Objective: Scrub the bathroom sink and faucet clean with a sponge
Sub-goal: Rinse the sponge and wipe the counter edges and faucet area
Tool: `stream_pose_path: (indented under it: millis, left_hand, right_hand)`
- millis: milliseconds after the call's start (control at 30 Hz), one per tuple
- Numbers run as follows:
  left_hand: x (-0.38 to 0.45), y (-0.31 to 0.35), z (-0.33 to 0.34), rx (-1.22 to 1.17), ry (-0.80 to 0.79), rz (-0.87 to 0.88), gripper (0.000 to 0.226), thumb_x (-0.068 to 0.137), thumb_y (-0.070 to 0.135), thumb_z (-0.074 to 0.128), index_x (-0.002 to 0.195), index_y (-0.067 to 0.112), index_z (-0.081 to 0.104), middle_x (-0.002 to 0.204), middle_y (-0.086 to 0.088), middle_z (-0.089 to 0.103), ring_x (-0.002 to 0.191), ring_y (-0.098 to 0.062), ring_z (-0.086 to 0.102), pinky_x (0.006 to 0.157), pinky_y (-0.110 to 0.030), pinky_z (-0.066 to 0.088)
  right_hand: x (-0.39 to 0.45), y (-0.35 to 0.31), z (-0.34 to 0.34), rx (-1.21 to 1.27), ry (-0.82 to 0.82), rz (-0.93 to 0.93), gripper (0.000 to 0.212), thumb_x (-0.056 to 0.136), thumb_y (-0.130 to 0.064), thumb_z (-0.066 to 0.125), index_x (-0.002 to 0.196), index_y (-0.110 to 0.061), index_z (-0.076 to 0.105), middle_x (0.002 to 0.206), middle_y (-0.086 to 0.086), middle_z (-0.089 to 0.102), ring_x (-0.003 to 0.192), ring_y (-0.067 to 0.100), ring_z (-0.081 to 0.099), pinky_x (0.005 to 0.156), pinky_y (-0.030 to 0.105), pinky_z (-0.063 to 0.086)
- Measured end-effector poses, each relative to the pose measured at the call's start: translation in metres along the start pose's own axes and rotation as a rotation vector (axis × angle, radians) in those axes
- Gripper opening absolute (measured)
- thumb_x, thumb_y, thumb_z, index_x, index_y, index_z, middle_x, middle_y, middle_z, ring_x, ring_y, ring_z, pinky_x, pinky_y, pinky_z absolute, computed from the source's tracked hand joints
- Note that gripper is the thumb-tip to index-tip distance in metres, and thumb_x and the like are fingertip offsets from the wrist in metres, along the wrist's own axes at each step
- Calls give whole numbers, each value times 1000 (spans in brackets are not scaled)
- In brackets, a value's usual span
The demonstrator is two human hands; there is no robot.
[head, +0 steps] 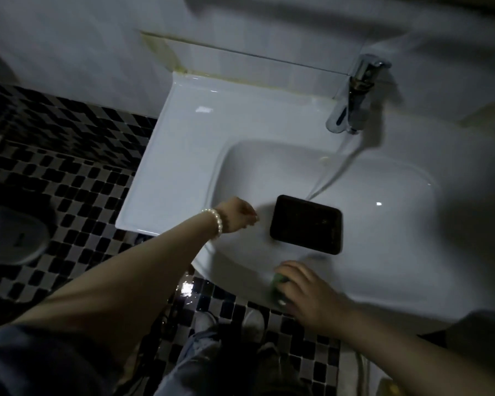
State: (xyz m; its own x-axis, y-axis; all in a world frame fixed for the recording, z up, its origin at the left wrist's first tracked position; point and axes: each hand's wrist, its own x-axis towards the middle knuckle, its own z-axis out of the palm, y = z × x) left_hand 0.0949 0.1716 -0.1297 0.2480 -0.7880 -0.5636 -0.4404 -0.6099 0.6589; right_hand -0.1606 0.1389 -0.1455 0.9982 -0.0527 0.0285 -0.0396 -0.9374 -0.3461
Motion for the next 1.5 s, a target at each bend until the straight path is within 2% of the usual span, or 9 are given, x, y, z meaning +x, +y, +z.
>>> stream_pose_path:
  millis: [267, 367, 700, 867, 1000, 1133, 1233, 1333, 1500]
  left_hand:
    - [-7, -33, -65, -331, 265, 42, 12, 85, -1, 60, 92, 1, 69, 80, -4, 66, 66, -5, 59, 61, -12, 48]
    - [-7, -44, -89, -384, 409, 67, 12, 85, -2, 60, 89, 5, 69, 89, -4, 66, 75, -8, 59, 75, -18, 48]
    - [-17, -92, -151, -581, 413, -39, 14, 90, 5, 57, 79, 10, 65, 78, 0, 66, 66, -8, 60, 61, -16, 50]
    - [-12, -94, -150, -655, 480, 0, 12, 84, -2, 61, 87, 7, 68, 76, -1, 65, 67, -9, 59, 70, -23, 49]
    - [-6, -69, -133, -698, 402, -22, 14, 87, 0, 58, 98, 1, 67, 78, 1, 63, 71, -10, 57, 68, -21, 46]
    - [6, -26, -87, -762, 225, -31, 21, 92, 9, 55, 106, -2, 65, 92, -6, 66, 74, -12, 60, 69, -23, 46]
    - [19, 7, -47, -735, 105, -40, 23, 94, 11, 50, 108, -2, 63, 100, -8, 64, 75, -11, 59, 68, -22, 46]
    - [32, 34, -19, -721, 59, -75, 25, 95, 14, 50, 110, -1, 63, 99, -7, 64, 74, -9, 58, 66, -20, 45]
    - [46, 77, 9, -792, 82, -11, 34, 94, 15, 53, 128, 10, 53, 103, -6, 60, 79, -15, 58, 70, -22, 48]
  right_hand:
    - [185, -56, 43, 415, 68, 312, 54, 93, -41, 45, 142, -27, 26, 152, -9, 12, 141, 16, 11, 113, 35, 24]
    - [217, -51, 49, 376, 143, 411, 34, 100, -27, 41, 129, -11, 48, 156, 9, 11, 143, 26, 2, 116, 30, 3]
    - [237, -49, 43, -79, -9, -201, 9, 86, -13, 60, 92, -8, 64, 122, 13, 61, 130, 41, 42, 109, 57, 25]
    - [297, -11, 39, -64, 161, 259, 24, 91, -10, 52, 113, -2, 57, 140, 22, 42, 136, 40, 29, 116, 51, 17]
    - [263, 17, 21, 502, 535, 898, 31, 91, 0, 48, 122, -2, 54, 139, 20, 41, 122, 30, 44, 105, 38, 35]
    - [187, 67, -14, 1300, 1020, 1349, 24, 98, -18, 43, 75, -26, 47, 78, 2, 54, 59, 9, 47, 56, 21, 43]
    - [142, 94, -46, 1948, 1268, 1178, 13, 81, -23, 45, 69, -19, 45, 50, -1, 54, 43, 13, 52, 49, 18, 47]
    - [122, 115, -67, 2114, 1340, 1032, 36, 71, -35, 50, 94, -11, 65, 83, 14, 69, 81, 30, 64, 87, 46, 48]
    - [116, 130, -78, 2280, 1174, 983, 39, 85, -36, 48, 106, -6, 64, 101, 19, 67, 99, 36, 59, 86, 48, 50]
